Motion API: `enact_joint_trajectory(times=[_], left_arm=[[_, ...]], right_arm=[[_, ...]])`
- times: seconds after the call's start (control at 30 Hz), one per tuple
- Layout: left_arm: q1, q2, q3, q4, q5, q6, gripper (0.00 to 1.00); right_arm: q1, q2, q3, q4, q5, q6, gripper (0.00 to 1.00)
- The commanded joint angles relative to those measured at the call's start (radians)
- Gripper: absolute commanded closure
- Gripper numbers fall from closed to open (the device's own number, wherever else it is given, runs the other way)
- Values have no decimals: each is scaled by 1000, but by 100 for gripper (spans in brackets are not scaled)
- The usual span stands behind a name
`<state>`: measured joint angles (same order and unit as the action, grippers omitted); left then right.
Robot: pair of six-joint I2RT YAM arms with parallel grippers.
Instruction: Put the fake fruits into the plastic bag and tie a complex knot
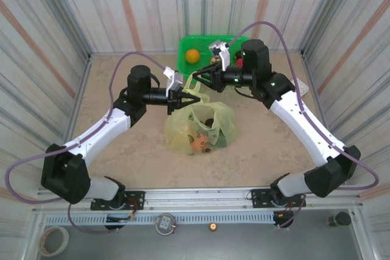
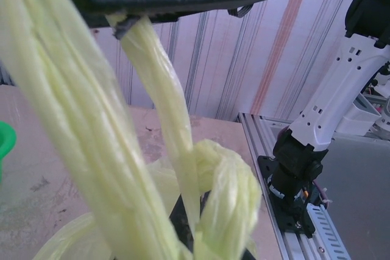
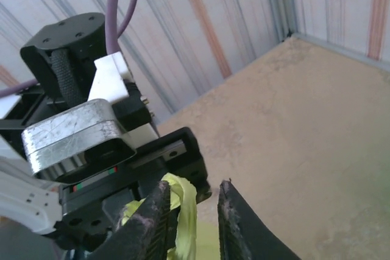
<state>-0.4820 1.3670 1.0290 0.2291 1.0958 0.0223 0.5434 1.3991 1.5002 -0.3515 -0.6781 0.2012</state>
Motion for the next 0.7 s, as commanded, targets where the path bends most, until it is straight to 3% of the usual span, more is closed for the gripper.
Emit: enact_joint_trajectory(times=[0.0, 0.03, 0.07, 0.67], left_arm=[[-4, -32, 3, -19, -10, 26, 100], [-4, -33, 3, -20, -15, 28, 100], [-3, -32, 3, -20, -19, 25, 100], [10, -37, -19, 1, -36, -7, 95]], right_arm=[[-8, -14, 42, -41, -57, 33, 89], [-14, -21, 33, -35, -50, 40, 98], [-19, -33, 17, -17, -43, 53, 100], [-148, -197, -153, 110, 145, 129, 100]])
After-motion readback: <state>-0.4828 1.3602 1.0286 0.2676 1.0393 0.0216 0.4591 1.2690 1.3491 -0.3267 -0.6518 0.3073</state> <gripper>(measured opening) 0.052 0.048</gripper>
